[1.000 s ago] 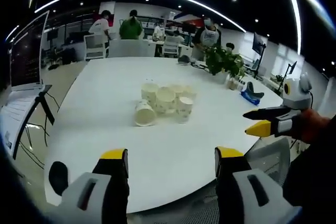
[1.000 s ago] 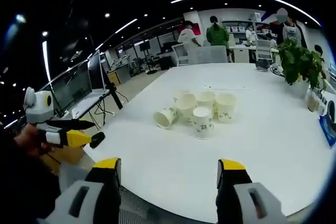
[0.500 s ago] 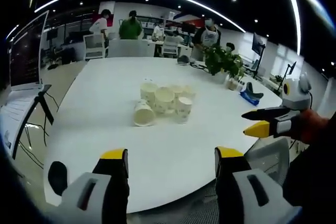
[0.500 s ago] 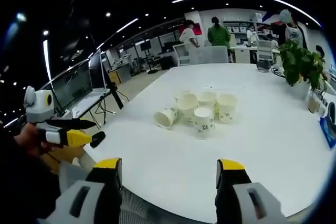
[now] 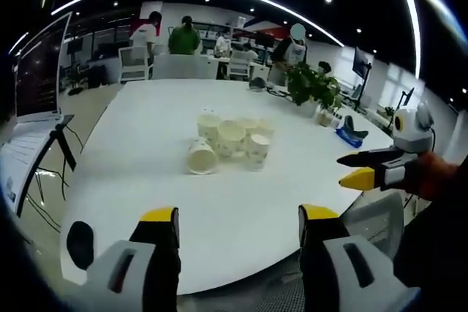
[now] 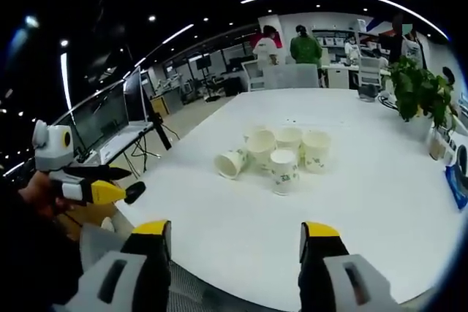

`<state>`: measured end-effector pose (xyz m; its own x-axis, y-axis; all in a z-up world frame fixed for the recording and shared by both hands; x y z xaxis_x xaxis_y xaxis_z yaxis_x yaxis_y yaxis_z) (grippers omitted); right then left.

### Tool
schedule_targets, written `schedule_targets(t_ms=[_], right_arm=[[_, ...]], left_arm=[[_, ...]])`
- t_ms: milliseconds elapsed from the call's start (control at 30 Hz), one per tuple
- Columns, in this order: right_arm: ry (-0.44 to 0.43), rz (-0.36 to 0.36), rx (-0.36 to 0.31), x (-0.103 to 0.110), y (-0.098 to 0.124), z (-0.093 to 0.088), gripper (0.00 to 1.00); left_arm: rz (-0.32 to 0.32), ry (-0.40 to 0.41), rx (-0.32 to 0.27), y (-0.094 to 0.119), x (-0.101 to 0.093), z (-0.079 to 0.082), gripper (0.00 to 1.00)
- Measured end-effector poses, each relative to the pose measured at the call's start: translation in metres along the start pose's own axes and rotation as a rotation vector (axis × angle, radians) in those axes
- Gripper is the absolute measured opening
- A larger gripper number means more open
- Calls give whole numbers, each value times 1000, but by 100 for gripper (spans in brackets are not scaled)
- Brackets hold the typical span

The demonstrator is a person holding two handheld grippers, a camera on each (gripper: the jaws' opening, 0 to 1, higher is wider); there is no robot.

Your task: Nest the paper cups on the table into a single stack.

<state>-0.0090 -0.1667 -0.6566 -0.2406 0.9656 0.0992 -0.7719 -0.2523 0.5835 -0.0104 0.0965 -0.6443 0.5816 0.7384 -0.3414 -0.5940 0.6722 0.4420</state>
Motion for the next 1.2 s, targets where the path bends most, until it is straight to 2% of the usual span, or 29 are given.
schedule_targets(t_ms=[333,500,967,1200], right_arm=[[36,24,-7,9,-7,8,69],[73,42,-17,13,-17,17,67],[225,96,-44,7,-67,53,63],[270,123,-25,7,-88,54,63]], left_arm=[[15,11,-5,6,5,-4,65],[19,10,-9,9,6,-4,65],[14,-11,-6,13,5,-4,65],[15,-17,-7,15,6,-4,65]])
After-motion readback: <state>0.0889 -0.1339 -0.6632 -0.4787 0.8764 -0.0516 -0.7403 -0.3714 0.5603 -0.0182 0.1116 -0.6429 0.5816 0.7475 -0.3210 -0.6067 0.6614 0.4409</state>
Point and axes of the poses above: the point that each gripper's makers call its tool centre point, and the gripper's own axes: y roughly backward along the fingers, x roughly to its left, z roughly out of its top, the point moved 8 cm from there along y, roughly backward along the fingers, and after that the axes turned 15 degrees about -z, right-handed, at the moved point
